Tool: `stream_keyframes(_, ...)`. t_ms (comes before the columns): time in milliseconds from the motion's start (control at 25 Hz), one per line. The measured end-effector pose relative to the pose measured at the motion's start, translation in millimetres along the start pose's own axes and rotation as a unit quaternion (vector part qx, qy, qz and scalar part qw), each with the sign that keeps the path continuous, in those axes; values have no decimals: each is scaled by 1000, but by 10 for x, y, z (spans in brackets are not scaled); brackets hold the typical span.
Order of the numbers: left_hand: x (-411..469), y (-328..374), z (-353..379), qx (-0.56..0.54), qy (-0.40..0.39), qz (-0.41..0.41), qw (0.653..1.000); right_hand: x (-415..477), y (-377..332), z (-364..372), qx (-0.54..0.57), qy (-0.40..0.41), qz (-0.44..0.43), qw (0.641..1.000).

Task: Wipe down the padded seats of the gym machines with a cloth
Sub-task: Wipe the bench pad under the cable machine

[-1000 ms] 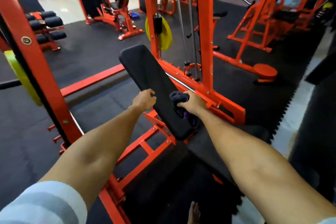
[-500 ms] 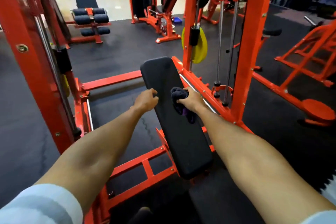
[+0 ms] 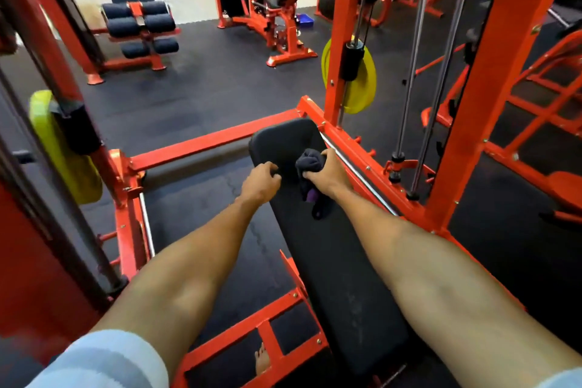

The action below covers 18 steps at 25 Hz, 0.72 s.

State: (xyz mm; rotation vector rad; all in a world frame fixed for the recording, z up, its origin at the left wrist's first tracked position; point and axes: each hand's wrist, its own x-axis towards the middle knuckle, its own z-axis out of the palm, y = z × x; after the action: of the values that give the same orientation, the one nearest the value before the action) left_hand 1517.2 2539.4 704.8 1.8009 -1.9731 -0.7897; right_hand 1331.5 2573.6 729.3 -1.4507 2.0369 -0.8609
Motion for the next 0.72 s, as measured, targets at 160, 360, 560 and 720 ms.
stream_keyframes(160,739,-223,-105,-29,30,-7,999,607,-336,461,20,77,34,996)
stream_keyframes(360,1467,-291,-66,-37,71,35,996,978,-356,1144,-66,69,34,995)
stream_keyframes(560,2004,-253,65,17,75,80,994,1307,-223,1484,-178,60,-25,982)
stream_keyframes(720,2178,-191,150,80,103,75,989,1742,-7,1322,-213,131,-45,967)
